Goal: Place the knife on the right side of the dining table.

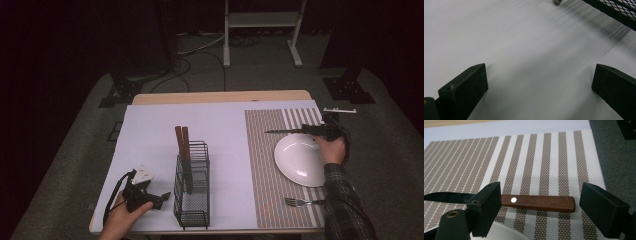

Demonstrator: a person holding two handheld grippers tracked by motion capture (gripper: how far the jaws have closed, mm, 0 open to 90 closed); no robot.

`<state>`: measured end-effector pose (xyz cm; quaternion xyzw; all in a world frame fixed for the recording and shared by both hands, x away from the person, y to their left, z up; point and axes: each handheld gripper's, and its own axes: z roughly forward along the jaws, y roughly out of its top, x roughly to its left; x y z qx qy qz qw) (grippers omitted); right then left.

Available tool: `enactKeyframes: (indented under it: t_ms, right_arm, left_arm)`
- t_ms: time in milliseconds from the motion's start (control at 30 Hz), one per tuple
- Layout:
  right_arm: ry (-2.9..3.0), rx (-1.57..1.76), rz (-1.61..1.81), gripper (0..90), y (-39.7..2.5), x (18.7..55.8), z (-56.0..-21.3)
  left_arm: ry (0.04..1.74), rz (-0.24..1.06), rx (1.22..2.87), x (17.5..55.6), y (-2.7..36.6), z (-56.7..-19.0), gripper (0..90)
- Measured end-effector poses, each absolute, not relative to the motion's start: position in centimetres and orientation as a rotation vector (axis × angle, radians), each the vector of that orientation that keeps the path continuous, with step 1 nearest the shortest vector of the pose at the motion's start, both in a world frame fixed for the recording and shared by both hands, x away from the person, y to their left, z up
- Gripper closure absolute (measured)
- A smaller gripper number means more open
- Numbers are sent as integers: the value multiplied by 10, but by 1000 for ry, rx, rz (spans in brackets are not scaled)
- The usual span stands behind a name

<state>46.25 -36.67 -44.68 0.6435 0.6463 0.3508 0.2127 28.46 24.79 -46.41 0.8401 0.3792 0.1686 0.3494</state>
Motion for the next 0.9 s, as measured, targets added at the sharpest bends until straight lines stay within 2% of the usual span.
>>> enactKeyframes:
  t_ms: [900]
  right_arm:
    - [1946, 1546, 971, 162, -342, 408, -426]
  left_arm:
    - [982, 437, 2180, 285, 248, -464, 0]
